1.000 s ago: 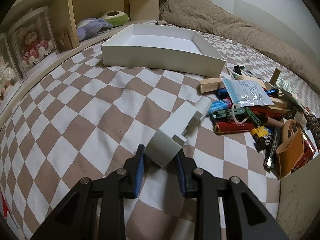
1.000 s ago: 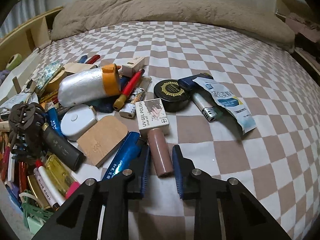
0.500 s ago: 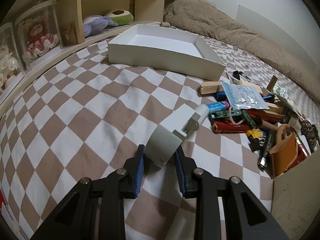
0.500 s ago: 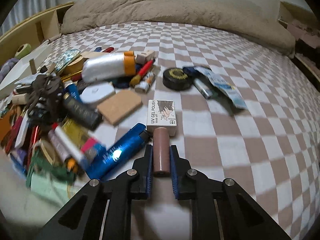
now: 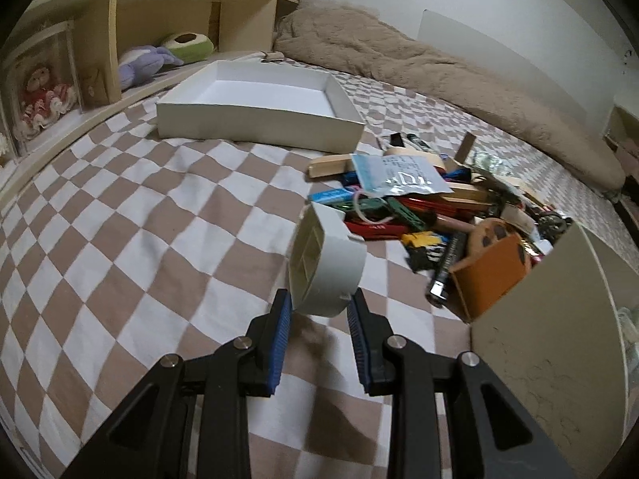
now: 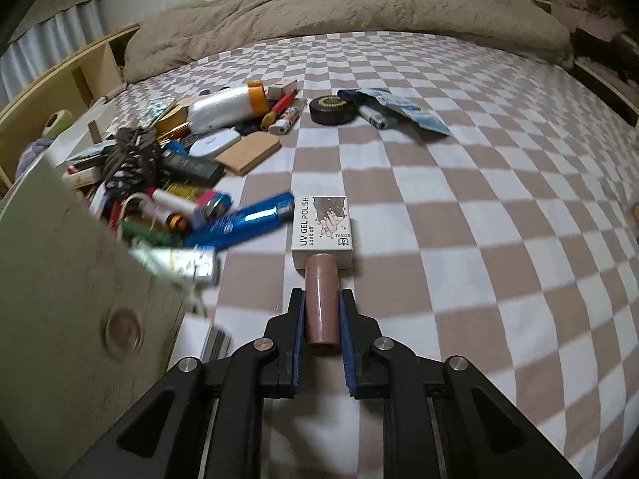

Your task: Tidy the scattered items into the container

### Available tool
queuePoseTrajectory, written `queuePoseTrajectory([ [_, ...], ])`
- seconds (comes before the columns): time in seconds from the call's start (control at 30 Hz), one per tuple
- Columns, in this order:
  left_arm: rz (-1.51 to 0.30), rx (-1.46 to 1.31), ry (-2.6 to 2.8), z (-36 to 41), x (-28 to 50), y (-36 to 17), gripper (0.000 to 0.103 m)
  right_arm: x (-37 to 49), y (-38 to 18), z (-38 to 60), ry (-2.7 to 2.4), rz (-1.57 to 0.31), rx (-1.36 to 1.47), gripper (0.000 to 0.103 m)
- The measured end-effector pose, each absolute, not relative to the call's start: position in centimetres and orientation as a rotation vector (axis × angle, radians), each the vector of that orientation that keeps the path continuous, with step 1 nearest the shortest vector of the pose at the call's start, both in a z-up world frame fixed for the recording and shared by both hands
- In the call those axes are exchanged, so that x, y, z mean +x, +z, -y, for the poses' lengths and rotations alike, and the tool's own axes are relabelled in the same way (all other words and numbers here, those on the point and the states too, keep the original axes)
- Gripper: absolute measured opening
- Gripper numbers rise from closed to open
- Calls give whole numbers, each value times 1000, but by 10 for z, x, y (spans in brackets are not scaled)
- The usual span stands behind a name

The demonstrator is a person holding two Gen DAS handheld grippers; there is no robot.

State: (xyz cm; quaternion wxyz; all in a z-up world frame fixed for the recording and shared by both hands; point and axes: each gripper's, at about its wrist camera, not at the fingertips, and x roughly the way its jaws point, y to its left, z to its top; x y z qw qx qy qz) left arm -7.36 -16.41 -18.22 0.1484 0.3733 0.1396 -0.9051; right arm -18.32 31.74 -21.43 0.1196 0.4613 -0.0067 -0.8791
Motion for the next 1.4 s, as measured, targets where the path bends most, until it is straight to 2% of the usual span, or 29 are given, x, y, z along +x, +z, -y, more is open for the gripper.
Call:
queuePoseTrajectory([
  [0.5, -537, 1098, -2477, 188, -69, -195, 29, -163, -214, -325, -2599, 46, 1359, 18],
  [0.63, -438, 1025, -2393, 194, -67, -190, 37, -161, -212, -329, -2624, 55, 1373, 21],
  [0.73, -345, 1009, -2318, 199, -70, -191, 38, -161, -212, -333, -2659, 56, 1387, 25],
  [0.9, -353, 1017, -2281, 212, -75, -197, 39, -163, -212, -346, -2665, 164, 1397, 27],
  [1.0, -335, 1020, -2306, 208, -78, -197, 56, -165, -212, -355, -2702, 193, 1409, 30],
  [1.07, -316, 1012, -2324, 204, -78, -195, 76, -167, -213, -362, -2703, 247, 1407, 30],
  [1.13, -302, 1004, -2350, 199, -80, -192, 86, -169, -213, -369, -2704, 310, 1403, 30],
  [1.23, -270, 1019, -2385, 192, -85, -192, 94, -173, -212, -380, -2739, 358, 1399, 30],
  [1.4, -206, 1126, -2432, 184, -102, -202, 98, -180, -214, -393, -2781, 402, 1387, 30],
])
